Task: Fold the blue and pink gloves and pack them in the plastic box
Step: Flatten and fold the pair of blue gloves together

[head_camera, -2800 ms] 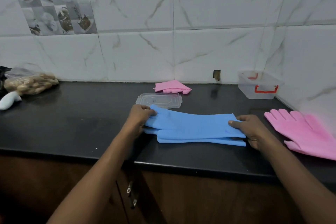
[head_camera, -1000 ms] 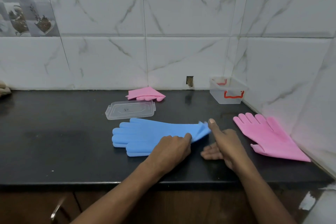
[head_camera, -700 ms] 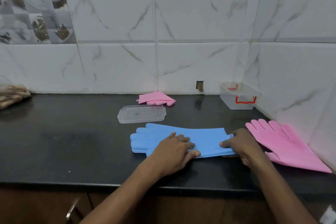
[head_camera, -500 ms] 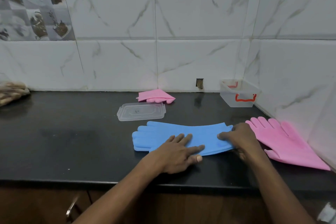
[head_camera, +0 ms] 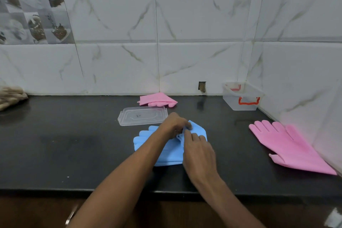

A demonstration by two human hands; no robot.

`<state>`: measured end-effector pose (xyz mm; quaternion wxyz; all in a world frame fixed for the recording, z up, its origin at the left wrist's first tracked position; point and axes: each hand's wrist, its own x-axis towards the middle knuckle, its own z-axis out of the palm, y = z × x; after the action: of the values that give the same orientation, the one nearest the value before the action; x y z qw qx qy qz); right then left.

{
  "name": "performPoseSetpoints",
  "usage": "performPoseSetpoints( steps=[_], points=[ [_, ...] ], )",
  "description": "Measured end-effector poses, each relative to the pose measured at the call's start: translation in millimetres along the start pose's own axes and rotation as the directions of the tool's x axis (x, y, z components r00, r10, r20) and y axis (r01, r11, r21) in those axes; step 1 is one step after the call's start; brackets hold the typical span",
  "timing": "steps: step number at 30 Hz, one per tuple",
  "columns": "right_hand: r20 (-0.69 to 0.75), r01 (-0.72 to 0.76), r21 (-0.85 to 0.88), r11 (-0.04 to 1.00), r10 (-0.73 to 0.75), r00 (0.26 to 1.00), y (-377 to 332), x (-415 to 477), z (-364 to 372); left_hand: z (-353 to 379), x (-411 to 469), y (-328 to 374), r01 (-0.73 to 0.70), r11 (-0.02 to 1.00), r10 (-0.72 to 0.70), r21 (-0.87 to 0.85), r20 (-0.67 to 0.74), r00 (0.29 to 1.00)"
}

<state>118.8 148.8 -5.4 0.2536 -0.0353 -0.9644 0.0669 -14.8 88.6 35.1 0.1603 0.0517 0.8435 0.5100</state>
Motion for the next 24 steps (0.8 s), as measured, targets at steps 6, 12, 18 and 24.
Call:
performPoseSetpoints(
  steps=[6,12,18,24],
  points=[
    [0.050,-0.078,0.072,0.994,0.075,0.996,21.2,-16.8,6.5,1.2,3.2,-17.5,0.065,0.973,-0.071,-0.223,-0.019,0.997],
    [0.089,0.107,-0.021,0.994,-0.104,0.991,17.6,-9.2,5.6,-7.5,7.8,-21.8,0.086,0.962,-0.074,-0.258,0.054,0.996],
    [0.290,0.147,-0.073,0.986,-0.120,0.949,23.1,-10.4,11.1,6.2,5.4,-19.4,-0.270,0.844,0.408,0.463,-0.230,0.883],
    [0.316,0.100,0.067,0.993,-0.116,0.942,33.7,-12.1,4.0,-15.6,-5.5,-30.5,-0.443,0.578,0.542,0.686,0.083,0.836]
  ],
)
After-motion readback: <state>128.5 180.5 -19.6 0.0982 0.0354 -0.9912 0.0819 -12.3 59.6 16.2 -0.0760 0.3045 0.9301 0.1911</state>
